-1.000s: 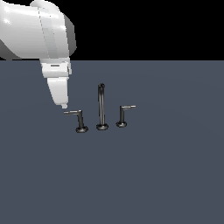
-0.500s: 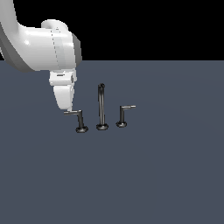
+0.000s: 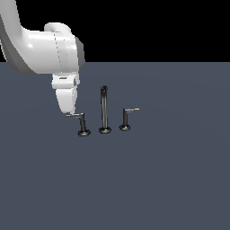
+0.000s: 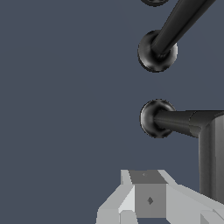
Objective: Turn on the faucet by rotating a designated handle.
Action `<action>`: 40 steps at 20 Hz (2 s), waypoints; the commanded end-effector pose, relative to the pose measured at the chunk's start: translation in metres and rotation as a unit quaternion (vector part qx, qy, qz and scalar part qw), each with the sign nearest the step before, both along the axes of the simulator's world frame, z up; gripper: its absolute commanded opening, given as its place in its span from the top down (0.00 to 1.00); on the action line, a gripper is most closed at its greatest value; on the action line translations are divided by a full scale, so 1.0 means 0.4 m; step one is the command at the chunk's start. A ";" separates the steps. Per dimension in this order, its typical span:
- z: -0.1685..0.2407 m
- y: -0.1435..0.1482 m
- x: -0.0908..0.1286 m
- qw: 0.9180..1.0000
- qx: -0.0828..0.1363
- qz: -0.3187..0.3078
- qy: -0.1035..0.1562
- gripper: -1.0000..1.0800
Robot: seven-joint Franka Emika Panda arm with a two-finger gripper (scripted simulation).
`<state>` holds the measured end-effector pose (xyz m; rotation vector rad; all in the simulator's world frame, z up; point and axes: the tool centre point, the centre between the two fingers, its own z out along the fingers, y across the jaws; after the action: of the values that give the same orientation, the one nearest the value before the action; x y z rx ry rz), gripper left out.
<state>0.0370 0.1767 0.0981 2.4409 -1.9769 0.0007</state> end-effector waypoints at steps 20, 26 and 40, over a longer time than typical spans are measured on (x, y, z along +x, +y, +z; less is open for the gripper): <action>0.001 -0.005 -0.128 1.000 0.001 -0.002 -0.003 1.00; 0.001 -0.022 -0.175 1.000 0.001 -0.001 -0.001 1.00; 0.000 -0.111 -0.218 1.000 0.001 0.000 -0.001 1.00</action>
<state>-0.0497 0.1527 0.0981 2.4742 -1.9543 -0.0026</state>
